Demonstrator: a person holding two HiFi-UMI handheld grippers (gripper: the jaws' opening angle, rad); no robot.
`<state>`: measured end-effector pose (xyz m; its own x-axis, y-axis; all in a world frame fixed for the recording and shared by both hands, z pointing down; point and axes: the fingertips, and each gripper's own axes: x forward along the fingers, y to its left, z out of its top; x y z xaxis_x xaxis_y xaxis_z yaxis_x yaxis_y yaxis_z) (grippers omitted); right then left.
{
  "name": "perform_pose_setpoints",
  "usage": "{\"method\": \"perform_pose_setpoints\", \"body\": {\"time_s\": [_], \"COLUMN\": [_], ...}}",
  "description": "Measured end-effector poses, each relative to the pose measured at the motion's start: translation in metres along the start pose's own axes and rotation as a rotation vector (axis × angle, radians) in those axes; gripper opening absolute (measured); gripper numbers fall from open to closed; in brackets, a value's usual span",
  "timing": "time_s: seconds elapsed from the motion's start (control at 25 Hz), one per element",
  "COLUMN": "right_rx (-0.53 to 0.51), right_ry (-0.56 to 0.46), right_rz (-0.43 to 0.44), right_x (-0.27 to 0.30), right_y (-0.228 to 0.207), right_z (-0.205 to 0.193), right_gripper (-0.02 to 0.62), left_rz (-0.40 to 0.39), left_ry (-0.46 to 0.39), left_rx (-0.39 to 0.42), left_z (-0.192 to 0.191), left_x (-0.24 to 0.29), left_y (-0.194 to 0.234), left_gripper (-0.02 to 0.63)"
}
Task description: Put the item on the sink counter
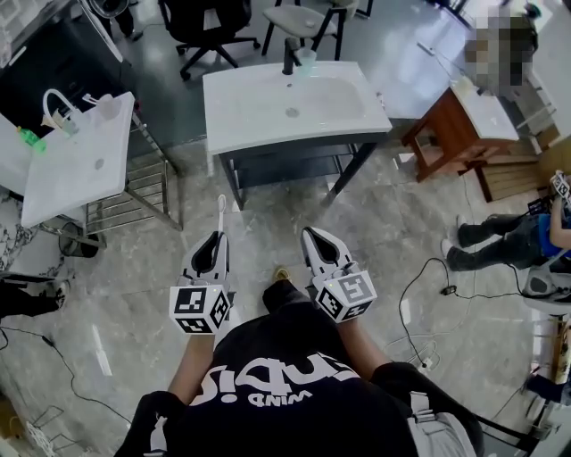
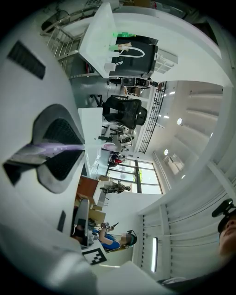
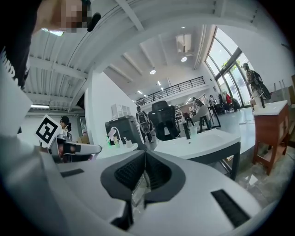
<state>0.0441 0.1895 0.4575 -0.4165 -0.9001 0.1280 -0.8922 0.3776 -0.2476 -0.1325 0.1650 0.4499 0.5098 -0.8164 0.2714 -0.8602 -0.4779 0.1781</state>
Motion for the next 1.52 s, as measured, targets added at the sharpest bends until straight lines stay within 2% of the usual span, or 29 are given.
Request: {"method": "perform_pose_setpoints", "body": {"time_s": [0.64, 1.0, 1.52], "right_rx": [-0.019, -0.005, -0.026], "right_ry": [0.009, 0.017, 0.021], "right_rz": [0.103, 0.148, 0.141], "right_x": [0.077, 0.109, 0.173], "right_y": [-0.078, -0.085, -0.116], "right_z": [0.033, 0.035, 0.046], "right_gripper": [0.02, 0.02, 0.02], "left_rz": [0.106, 0.158, 0.138], "left_ry": [-0.039, -0.035, -0.035], "left_rx": [-0.04, -0.016, -0.021], "left_z": [0.034, 0.04, 0.055], "left_x": [0.084, 0.101, 0.171], "left_y": [0.011, 0.025, 0.062], "left_gripper": [0.055, 0.055, 0.055]}}
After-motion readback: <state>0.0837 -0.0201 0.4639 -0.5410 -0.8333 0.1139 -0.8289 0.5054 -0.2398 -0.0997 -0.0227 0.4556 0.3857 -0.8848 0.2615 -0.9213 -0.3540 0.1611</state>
